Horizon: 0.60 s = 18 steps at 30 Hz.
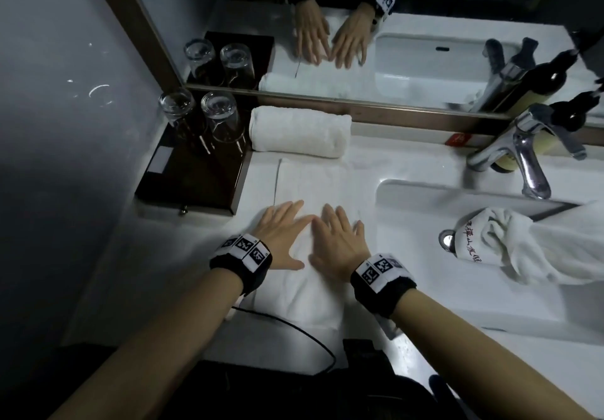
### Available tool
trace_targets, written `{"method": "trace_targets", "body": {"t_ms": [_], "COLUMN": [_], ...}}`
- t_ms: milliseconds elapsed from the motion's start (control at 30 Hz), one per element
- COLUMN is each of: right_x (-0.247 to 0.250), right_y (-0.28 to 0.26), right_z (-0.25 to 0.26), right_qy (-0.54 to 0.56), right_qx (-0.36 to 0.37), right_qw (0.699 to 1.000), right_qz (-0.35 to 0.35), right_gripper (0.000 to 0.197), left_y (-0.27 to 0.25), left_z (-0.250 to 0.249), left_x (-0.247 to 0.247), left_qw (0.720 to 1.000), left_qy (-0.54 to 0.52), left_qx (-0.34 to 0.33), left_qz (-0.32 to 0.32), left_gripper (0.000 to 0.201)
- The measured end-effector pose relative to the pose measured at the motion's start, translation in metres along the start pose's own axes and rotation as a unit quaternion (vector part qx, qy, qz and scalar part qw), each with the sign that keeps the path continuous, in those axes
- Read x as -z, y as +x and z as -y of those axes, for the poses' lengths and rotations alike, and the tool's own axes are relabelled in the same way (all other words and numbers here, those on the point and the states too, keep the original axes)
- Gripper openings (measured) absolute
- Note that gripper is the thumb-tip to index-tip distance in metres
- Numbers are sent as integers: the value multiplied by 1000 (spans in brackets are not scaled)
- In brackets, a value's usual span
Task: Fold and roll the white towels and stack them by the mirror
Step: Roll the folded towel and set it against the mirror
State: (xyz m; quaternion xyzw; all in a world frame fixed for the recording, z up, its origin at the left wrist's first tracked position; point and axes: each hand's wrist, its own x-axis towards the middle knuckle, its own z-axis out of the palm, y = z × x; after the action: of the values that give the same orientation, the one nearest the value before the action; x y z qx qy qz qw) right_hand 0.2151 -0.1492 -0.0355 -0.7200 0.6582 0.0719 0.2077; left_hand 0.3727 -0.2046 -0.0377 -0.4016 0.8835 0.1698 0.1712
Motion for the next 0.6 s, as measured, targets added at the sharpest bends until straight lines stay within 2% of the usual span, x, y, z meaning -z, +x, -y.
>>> {"method": "trace_targets", "body": {"t_ms": [100,200,300,433,533,600], "right_x": [-17,-24,-35,-42,-43,-51], "right_y": [-17,-32,-53,-76,-95,-109], "right_z": [0,5,17,21,20,21], "right_qy": [2,6,9,-11,-26,-25], "right_qx": [-13,-7,23,35,58,77], "right_qw": [1000,1000,998,994,995,993], "right_qz": [6,-24,-59,-101,-80,-80], "right_gripper": [73,56,40,33,48,43], "left_y": [-24,-49,-70,-93,-104,-110], "left_z": [-9,-16,-21,-24,-25,-23], "left_x": [-14,-23,-34,-52,-67,-73], "left_qw": [1000,998,988,985,981,981], "left_qy": [0,-36,-89,-98,-103,-99], "left_qx": [18,24,7,-9,-26,-37], "left_qz": [1,-53,-126,-141,-163,-162], "left_gripper": [98,84,56,19,16,28]}}
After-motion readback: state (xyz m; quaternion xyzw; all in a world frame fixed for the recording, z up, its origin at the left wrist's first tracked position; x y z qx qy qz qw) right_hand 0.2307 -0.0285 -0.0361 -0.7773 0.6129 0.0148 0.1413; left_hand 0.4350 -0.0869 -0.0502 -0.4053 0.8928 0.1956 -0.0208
